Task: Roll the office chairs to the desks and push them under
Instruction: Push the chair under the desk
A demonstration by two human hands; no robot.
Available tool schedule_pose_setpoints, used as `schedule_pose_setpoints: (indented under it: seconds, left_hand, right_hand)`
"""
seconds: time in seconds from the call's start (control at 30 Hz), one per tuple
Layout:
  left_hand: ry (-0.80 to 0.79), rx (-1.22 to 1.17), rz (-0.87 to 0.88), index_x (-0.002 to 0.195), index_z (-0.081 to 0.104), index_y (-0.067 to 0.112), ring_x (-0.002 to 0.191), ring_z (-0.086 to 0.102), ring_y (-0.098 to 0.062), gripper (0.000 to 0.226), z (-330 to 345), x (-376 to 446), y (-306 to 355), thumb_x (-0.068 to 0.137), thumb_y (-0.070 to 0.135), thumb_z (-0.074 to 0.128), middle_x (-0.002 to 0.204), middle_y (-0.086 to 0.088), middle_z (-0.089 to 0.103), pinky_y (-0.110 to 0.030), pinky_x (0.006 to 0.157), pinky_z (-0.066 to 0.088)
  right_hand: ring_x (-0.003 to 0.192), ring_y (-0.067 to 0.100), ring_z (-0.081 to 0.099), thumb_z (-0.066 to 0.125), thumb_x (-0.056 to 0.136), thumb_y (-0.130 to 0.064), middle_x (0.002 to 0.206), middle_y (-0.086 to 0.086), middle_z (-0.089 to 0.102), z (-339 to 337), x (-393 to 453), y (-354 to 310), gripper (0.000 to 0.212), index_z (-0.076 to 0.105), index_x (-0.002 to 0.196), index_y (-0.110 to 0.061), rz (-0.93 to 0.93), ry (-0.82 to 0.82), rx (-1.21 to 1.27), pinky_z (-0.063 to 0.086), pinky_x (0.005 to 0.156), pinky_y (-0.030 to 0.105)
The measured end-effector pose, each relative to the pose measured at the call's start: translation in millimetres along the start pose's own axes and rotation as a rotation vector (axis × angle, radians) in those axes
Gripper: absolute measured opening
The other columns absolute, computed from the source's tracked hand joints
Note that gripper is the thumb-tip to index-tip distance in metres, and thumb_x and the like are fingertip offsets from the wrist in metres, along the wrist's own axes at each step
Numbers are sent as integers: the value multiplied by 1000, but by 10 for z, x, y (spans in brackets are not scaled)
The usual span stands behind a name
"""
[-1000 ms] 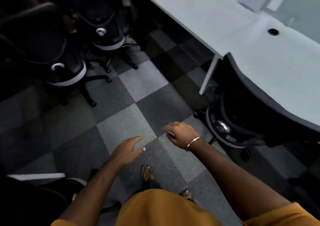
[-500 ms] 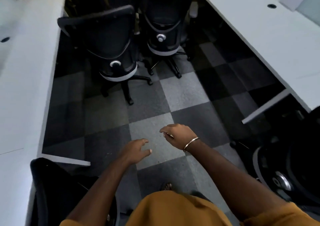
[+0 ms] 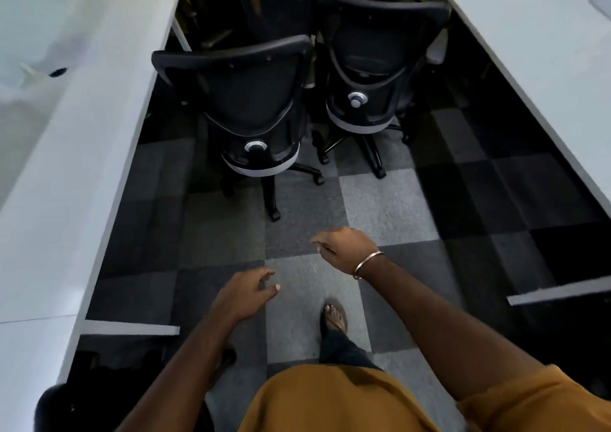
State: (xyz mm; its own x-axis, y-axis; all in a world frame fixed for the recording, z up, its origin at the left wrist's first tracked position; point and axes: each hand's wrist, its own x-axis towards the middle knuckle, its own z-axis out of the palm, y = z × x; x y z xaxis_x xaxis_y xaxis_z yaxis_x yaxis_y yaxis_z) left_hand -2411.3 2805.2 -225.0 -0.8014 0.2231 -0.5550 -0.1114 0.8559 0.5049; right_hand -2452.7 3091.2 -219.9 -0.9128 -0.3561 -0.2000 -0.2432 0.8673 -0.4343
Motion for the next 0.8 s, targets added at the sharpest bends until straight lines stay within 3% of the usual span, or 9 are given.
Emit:
schedule_pose_setpoints:
  seconds: [0.17,0.27,0.33,0.37,0.43,0.5,0.57,0.7,0.8]
  left_hand:
    - [62,-58,-45,136,64,34,116,66,-5,80,-433,552,159,73,82,52,129,11,71,-38,101,55]
    - [99,-109,-67,139,63,30,117,65,-5,70,-646,778,244,82,70,60,130,12,69,-37,103,54]
    - [125,-125,-63,139,62,29,117,64,-4,57,-751,873,251,90,59,66,131,13,69,-35,103,53]
    - [136,-131,-72,138,63,29,117,64,-4,52,-819,952,224,93,56,67,130,13,69,-35,102,53]
    - [150,-145,-94,137,64,30,115,65,-3,52,-942,1088,131,92,56,65,128,14,69,-36,101,55]
    - [147,-166,-112,136,64,31,114,66,-3,51,-1040,1205,34,92,57,66,128,14,70,-36,101,55]
    - [140,-169,-127,136,64,31,116,66,-5,48,-1183,1354,-76,94,53,69,128,13,70,-37,102,55]
    - [130,-112,-142,140,62,29,118,65,-9,52,-1560,1614,-298,95,54,67,130,10,69,-35,101,54]
    - [120,-88,-161,143,59,30,118,64,-7,54,-1853,1742,-492,96,55,65,133,10,68,-34,101,54]
  right_hand:
    - [122,33,60,53,100,-36,135,8,65,-495,978,253,45,54,144,-32,26,-224,-84,51,97,43]
    - [134,32,52,57,99,-41,145,7,58,-752,1541,304,49,53,146,-27,46,-428,-246,47,107,45]
    - [132,33,53,58,98,-42,143,8,60,-924,1871,279,47,57,141,-21,-3,-499,-355,48,105,44]
    - [130,33,55,59,98,-42,140,9,61,-1023,2084,255,46,59,138,-19,-36,-467,-383,48,103,43]
    - [129,35,55,61,96,-36,138,12,61,-1183,2484,175,46,59,137,-16,-73,-187,-280,46,103,44]
    - [138,35,50,64,92,-24,143,14,58,-1337,2848,42,56,54,145,-10,-146,170,-124,41,111,46]
    - [150,30,36,65,91,-22,156,11,47,-1498,3269,-163,70,41,155,-9,-184,345,-110,31,122,45]
    - [159,27,13,68,86,-25,170,8,22,-1795,4084,-468,94,18,163,-9,-163,425,-219,16,129,46]
    - [159,28,13,72,86,-26,169,9,23,-1862,4592,-413,96,17,163,-9,-83,380,-307,13,129,46]
